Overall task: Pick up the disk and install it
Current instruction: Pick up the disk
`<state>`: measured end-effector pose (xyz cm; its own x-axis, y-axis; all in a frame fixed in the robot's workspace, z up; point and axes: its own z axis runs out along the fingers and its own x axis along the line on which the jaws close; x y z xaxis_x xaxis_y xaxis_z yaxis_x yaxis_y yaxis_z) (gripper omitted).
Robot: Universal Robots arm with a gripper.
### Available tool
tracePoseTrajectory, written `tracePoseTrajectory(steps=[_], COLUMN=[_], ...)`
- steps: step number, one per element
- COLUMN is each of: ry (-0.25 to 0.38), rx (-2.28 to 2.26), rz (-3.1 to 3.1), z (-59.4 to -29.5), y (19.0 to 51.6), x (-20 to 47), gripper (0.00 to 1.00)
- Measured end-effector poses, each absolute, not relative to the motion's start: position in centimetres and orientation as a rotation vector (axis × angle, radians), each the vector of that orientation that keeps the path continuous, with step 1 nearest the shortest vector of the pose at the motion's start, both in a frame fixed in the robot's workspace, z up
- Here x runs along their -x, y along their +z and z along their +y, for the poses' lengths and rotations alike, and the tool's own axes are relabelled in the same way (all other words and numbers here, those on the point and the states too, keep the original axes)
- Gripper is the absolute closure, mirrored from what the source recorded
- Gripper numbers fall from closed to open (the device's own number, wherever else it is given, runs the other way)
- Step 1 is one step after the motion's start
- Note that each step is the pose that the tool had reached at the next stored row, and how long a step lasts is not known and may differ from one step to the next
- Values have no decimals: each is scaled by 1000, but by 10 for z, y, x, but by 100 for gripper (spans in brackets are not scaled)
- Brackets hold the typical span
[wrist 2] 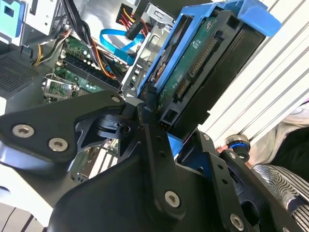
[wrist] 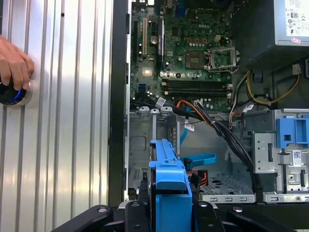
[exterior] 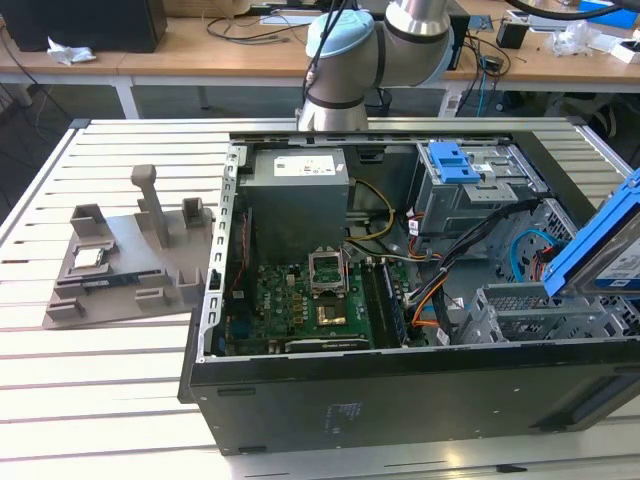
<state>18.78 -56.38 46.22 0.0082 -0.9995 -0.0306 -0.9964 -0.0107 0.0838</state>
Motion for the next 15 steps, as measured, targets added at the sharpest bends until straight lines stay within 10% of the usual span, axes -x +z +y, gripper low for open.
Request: tracePoseTrajectory(steps=[15], ry=[-129], rx=[-2202], rz=[-2188], z=[-563], y=[468], x=[-168], gripper=[63])
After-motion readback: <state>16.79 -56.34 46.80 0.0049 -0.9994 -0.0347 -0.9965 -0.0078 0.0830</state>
